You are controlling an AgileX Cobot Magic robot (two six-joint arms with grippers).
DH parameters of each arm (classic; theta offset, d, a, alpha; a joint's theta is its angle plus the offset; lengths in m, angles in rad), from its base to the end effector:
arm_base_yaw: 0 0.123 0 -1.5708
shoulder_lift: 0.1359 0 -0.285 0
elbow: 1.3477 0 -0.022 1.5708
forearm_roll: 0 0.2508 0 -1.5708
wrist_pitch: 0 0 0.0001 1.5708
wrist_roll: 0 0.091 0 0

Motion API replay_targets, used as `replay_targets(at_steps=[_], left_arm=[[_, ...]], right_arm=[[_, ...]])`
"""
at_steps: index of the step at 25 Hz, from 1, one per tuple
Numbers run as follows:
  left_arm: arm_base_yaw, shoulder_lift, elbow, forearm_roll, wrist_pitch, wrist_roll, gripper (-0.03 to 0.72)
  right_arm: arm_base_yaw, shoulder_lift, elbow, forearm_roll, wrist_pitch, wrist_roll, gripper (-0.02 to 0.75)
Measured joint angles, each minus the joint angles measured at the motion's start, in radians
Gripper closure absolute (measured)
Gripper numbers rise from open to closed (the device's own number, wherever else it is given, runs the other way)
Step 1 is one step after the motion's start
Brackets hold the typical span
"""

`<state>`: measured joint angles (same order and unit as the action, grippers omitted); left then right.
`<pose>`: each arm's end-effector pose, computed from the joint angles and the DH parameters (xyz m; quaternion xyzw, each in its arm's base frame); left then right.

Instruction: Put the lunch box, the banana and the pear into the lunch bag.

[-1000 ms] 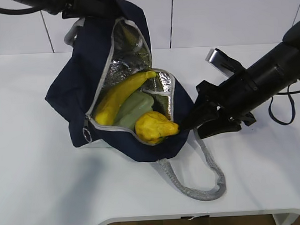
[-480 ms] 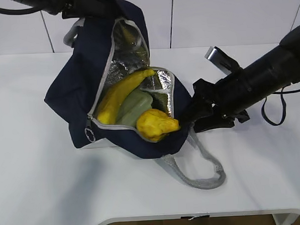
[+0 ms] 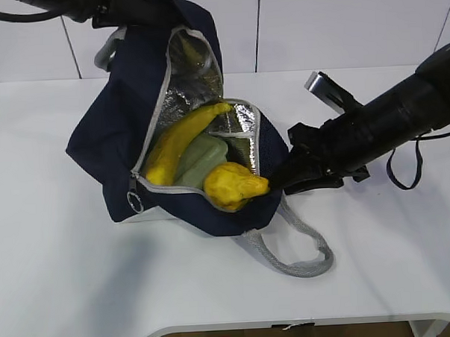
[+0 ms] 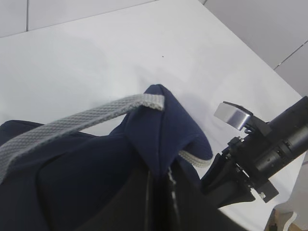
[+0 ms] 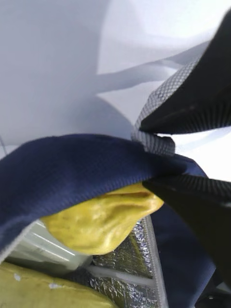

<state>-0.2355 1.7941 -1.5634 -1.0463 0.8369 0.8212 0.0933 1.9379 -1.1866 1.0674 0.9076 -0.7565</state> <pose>0.3821 -0.1519 0.3335 0.2345 0.8227 -0.3603 0.3719 0.3637 0.0972 0.1737 -0.0694 0.9136 0.3790 0.1301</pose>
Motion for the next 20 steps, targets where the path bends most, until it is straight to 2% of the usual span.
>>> replay_targets(at_steps=[7,9,13,20], left_arm=[[0.000,0.000,0.000,0.000,-0.002,0.000,0.696],[0.000,0.000,0.000,0.000,-0.002,0.000,0.696],[0.000,0.000,0.000,0.007,-0.002,0.000,0.696],[0.000,0.000,0.000,0.025,0.008,0.000,0.696]], right_arm=[[0.000,0.000,0.000,0.005,-0.002,-0.020,0.512],[0.000,0.000,0.000,0.007,-0.002,-0.030,0.542],[0.000,0.000,0.000,0.021,0.009,-0.080,0.654],[0.000,0.000,0.000,0.051,0.033,-0.142,0.680]])
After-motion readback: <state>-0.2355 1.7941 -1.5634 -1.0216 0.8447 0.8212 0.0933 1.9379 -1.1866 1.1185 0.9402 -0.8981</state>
